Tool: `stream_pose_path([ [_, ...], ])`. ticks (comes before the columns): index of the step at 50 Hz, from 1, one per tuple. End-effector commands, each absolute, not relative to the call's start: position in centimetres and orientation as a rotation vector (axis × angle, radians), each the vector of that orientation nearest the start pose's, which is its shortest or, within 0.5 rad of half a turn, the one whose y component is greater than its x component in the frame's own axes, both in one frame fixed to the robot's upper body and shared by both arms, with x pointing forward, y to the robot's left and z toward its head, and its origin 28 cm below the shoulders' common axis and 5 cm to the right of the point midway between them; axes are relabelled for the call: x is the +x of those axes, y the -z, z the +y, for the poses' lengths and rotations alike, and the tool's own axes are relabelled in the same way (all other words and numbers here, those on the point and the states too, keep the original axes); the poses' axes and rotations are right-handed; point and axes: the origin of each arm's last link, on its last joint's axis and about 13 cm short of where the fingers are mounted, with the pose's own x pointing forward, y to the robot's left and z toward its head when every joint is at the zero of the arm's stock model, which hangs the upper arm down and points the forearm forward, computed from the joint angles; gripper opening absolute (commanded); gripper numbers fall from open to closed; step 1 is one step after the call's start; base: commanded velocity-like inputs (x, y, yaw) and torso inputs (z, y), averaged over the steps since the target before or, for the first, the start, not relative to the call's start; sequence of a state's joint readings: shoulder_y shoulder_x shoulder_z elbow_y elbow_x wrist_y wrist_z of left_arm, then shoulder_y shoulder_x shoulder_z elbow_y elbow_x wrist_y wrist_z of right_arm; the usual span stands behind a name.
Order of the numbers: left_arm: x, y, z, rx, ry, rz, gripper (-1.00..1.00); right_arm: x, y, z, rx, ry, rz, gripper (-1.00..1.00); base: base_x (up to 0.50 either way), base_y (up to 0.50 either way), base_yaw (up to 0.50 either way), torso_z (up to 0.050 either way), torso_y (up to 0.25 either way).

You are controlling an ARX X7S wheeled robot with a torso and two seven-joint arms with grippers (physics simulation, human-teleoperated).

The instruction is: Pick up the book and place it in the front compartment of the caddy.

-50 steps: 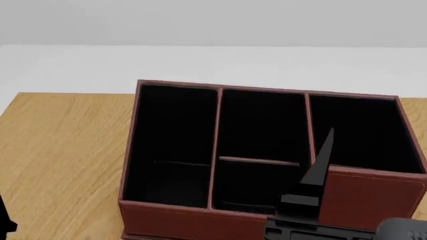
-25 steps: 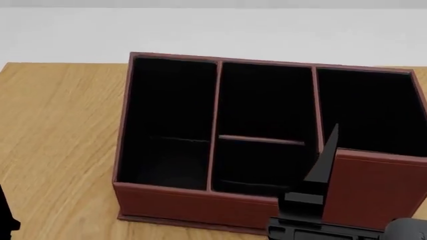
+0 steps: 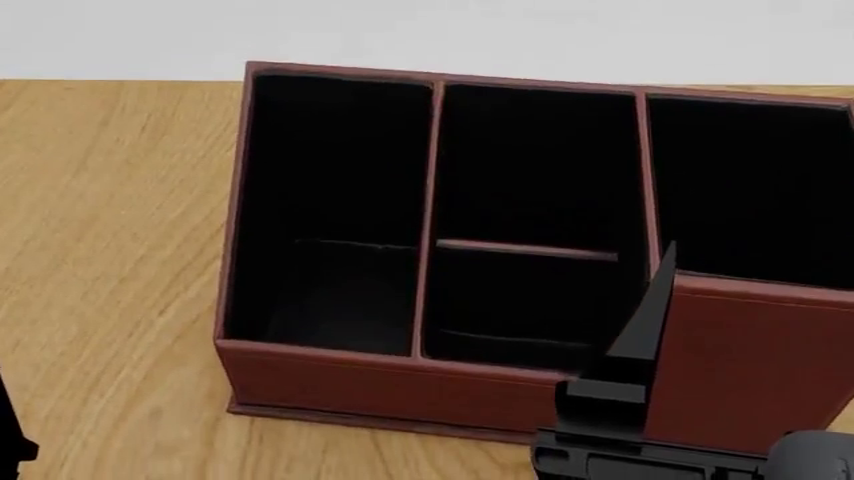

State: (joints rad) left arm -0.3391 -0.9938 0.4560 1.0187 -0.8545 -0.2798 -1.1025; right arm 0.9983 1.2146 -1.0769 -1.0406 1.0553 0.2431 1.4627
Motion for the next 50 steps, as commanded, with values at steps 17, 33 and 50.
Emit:
stream_pose_path([
  [17, 14.4, -21.2, 22.8, -0.002, -0.060, -0.405, 1.00, 13.4, -30.5, -13.4, -0.320, 0.044, -0.286, 1.00, 0.00, 0.00, 0.00, 0.000, 0.000],
  [33, 14.2, -21.3, 23.4, -0.032, -0.078, -0.435, 1.00, 12.9, -40.7, -14.9, -0.501, -0.095, -0.051, 1.00, 0.00, 0.00, 0.00, 0.000, 0.000],
  [50, 14.2, -21.7, 23.3, -0.046, -0.064, -0.458, 1.00, 11.8, -41.2, -15.1, -0.802, -0.476, 0.686, 1.00, 0.00, 0.00, 0.00, 0.000, 0.000],
])
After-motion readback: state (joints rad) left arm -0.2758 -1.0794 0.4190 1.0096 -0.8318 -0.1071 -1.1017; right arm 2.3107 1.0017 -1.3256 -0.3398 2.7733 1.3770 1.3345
